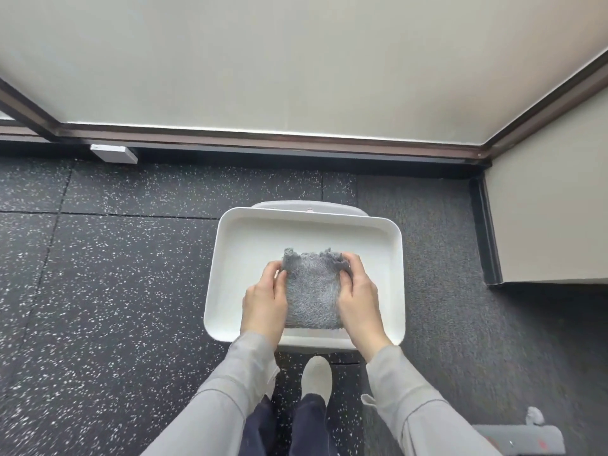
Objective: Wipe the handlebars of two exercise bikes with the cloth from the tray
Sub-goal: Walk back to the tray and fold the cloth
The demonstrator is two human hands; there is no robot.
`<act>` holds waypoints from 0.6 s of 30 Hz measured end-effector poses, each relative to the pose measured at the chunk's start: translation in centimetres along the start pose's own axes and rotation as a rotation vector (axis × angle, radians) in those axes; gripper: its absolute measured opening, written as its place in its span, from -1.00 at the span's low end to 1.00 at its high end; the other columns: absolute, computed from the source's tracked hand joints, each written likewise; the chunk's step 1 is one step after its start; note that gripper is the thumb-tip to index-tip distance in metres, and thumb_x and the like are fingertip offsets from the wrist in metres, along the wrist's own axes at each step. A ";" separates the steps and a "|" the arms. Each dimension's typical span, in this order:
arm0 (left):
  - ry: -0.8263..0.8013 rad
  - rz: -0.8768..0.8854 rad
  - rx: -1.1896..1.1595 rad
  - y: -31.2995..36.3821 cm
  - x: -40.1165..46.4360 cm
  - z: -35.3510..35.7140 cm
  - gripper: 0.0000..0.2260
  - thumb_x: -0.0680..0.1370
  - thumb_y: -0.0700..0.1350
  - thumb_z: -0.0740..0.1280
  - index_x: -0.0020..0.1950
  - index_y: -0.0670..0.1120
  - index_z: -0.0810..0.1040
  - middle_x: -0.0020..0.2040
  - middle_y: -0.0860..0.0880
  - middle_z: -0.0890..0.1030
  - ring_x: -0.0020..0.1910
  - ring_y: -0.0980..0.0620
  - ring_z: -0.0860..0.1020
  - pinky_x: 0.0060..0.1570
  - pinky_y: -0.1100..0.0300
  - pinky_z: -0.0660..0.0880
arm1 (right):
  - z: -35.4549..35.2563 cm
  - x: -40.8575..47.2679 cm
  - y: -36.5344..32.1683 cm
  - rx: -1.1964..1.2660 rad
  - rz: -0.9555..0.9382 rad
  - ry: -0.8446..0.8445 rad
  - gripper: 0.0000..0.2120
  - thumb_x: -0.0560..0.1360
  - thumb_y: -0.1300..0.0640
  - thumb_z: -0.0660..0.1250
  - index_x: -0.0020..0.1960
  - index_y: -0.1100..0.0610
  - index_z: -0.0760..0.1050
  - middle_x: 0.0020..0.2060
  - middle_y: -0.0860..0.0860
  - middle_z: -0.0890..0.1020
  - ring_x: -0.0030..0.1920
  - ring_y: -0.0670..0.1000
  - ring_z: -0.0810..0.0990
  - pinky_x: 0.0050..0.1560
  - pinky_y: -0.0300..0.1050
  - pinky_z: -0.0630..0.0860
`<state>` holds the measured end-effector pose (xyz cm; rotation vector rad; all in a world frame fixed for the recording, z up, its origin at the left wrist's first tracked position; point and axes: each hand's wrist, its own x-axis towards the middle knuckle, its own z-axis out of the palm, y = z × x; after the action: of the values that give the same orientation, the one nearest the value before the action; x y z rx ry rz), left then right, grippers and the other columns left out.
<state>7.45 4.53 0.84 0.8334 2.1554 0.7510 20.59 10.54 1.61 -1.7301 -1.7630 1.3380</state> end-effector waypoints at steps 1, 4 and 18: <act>0.006 0.005 0.016 -0.5 0.6 0.4 -0.88 0.61 -0.06 0.14 0.07 0.02 0.45 -0.39 -0.13 0.53 -0.45 -0.07 0.37 -0.37 0.09 0.28 | 0.5 0.6 0.5 -0.030 -0.026 0.000 -0.73 0.60 0.26 0.10 0.20 -0.01 0.40 0.04 0.05 0.62 -0.10 0.03 0.52 -0.07 -0.15 0.39; 0.007 -0.012 0.026 -1.4 1.9 1.0 -0.89 0.61 -0.06 0.13 0.05 0.03 0.43 -0.39 -0.14 0.53 -0.42 -0.15 0.42 -0.34 0.00 0.41 | 1.3 2.1 1.5 -0.120 -0.073 -0.006 -0.73 0.59 0.26 0.11 0.22 0.01 0.39 0.05 0.05 0.62 -0.03 0.04 0.54 -0.07 -0.20 0.34; -0.127 0.472 0.939 -4.0 1.4 1.3 -0.35 0.52 0.28 -0.12 0.52 -0.03 -0.11 0.55 -0.03 -0.05 0.52 -0.07 -0.01 0.46 -0.04 0.06 | 1.6 0.8 4.2 -0.971 -0.470 -0.249 -0.34 0.57 -0.11 0.07 0.54 0.15 -0.08 0.55 0.06 -0.02 0.54 0.07 -0.09 0.51 0.10 -0.05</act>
<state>6.33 3.38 -3.29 1.8419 2.1757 -0.1833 21.72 9.94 -2.81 -1.3477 -3.0335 0.5037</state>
